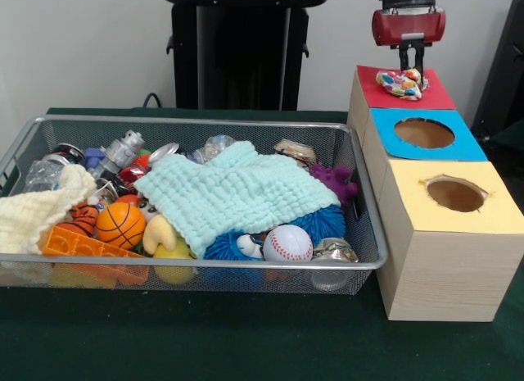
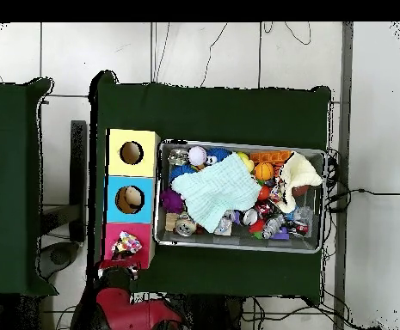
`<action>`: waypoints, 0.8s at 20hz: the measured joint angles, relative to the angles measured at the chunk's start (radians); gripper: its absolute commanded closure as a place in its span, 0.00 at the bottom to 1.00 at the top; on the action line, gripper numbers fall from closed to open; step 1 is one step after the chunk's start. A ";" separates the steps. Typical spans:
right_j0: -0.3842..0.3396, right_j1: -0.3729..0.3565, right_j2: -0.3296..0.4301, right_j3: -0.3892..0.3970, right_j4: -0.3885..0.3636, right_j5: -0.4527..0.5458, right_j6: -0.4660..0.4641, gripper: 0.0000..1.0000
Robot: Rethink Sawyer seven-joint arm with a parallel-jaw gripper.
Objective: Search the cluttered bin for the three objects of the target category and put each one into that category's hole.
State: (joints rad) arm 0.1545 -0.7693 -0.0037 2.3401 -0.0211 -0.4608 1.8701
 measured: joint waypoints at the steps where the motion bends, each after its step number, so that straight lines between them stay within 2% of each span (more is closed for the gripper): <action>1: 0.000 0.010 -0.004 0.000 0.000 -0.013 0.000 1.00; 5: 0.001 0.052 -0.017 -0.004 0.000 -0.055 0.000 1.00; 16: -0.002 0.103 -0.034 -0.031 0.000 -0.059 0.000 1.00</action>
State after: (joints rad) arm 0.1526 -0.6666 -0.0373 2.3087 -0.0209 -0.5197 1.8701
